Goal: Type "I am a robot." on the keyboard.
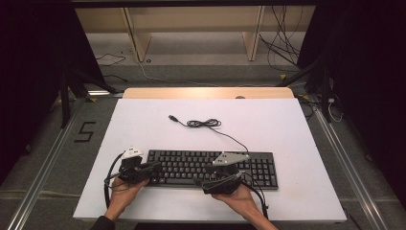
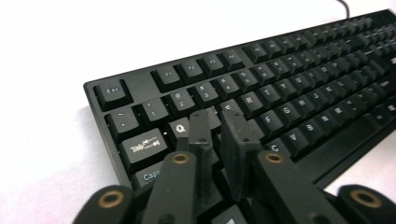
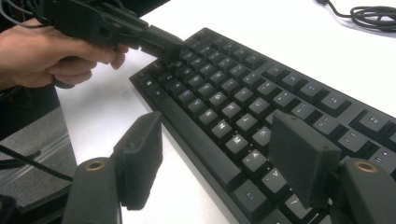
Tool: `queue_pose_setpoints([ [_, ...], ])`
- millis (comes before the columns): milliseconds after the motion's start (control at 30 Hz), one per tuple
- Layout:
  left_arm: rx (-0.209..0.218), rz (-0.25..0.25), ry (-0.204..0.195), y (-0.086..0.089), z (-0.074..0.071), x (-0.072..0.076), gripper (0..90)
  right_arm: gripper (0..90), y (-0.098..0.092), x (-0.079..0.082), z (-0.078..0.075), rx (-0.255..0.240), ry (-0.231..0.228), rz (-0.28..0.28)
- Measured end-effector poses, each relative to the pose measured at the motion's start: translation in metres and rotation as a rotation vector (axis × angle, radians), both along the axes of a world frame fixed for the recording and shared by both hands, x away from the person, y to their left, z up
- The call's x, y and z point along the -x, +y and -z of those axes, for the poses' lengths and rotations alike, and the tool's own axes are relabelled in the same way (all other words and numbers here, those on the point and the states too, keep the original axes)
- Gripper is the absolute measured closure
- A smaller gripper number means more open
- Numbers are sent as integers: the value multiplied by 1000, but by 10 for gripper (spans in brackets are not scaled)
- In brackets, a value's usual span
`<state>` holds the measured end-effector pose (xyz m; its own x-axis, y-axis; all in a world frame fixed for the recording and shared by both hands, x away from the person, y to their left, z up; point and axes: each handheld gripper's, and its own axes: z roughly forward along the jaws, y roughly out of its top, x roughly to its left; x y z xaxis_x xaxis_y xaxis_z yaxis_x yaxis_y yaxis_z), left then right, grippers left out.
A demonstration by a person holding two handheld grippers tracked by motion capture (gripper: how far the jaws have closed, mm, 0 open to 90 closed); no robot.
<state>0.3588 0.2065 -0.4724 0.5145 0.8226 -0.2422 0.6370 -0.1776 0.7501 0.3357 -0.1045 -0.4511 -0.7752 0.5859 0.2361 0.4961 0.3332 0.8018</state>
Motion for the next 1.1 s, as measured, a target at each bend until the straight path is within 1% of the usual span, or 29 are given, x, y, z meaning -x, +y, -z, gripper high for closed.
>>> queue_pose_setpoints([
  [67,9,5,-5,0,-1,1,789,360,0,0,0,0,0,2],
  [233,29,15,-6,0,-3,3,710,361,1,-2,1,3,1,4],
  [333,47,15,-7,0,-4,5,642,366,1,-3,1,4,1,4],
  [433,57,17,-7,0,-6,6,576,385,2,-4,1,6,1,7],
  [533,62,22,-10,0,-7,8,536,417,3,-7,0,10,8,15],
  [633,69,22,-14,0,-8,10,496,469,3,-10,1,14,14,24],
  [767,82,29,-19,0,-10,13,441,573,4,-13,2,21,23,37],
  [867,87,31,-24,-1,-11,15,409,664,6,-16,3,30,21,39],
  [933,103,36,-35,-1,-12,18,390,724,7,-17,4,38,19,40],
  [1100,110,49,-51,-3,-13,22,350,824,11,-20,7,59,23,32],
])
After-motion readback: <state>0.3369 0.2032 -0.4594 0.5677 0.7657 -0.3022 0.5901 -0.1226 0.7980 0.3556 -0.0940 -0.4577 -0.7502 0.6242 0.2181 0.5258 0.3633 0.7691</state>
